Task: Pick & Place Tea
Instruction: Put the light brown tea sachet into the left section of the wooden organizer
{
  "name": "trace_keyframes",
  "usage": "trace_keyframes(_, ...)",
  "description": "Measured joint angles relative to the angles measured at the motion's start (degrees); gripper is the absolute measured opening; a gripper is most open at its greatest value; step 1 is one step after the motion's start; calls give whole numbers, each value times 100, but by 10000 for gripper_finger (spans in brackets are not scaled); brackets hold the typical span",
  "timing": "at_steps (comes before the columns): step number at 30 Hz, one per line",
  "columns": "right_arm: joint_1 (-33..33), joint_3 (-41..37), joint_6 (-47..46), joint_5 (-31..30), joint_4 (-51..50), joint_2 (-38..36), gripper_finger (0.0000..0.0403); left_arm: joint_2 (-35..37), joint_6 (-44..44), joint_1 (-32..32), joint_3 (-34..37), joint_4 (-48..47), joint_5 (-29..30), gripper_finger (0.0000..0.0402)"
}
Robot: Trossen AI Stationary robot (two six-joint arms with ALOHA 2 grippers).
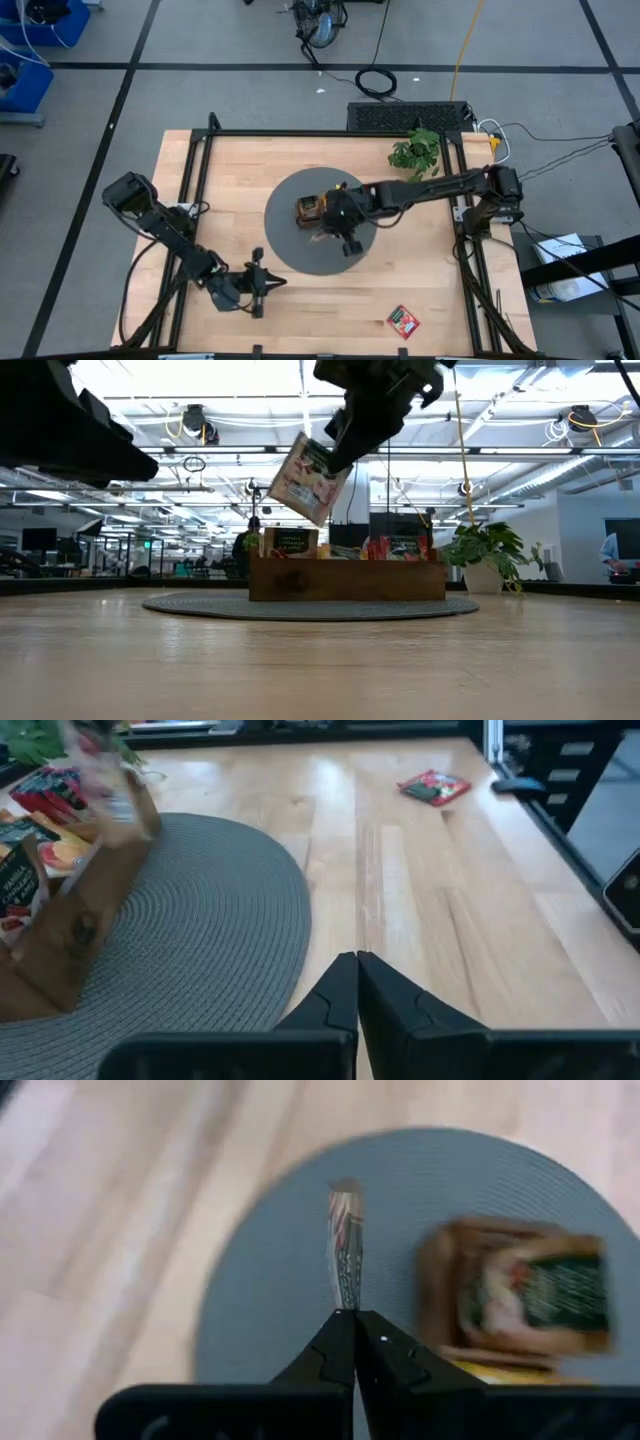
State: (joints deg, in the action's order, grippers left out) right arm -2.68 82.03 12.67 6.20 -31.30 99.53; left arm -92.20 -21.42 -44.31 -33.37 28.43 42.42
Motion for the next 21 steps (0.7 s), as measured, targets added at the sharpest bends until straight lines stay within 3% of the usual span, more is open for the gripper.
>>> trace_keyframes(7,473,455,397,110,-345,198,0,0,-115,2,247,263,-16,14)
trace_keyframes(11,566,973,664,130,-706,705,0,-1,2,2,247,280,-41,22)
trace_keyframes(15,475,1396,947,67,-1118,1075,0,-2,-27,-9,247,251,-44,23)
trace_keyframes(21,143,1407,1259,-451,-1216,1124,0,-2,-186,-44,247,90,-89,23)
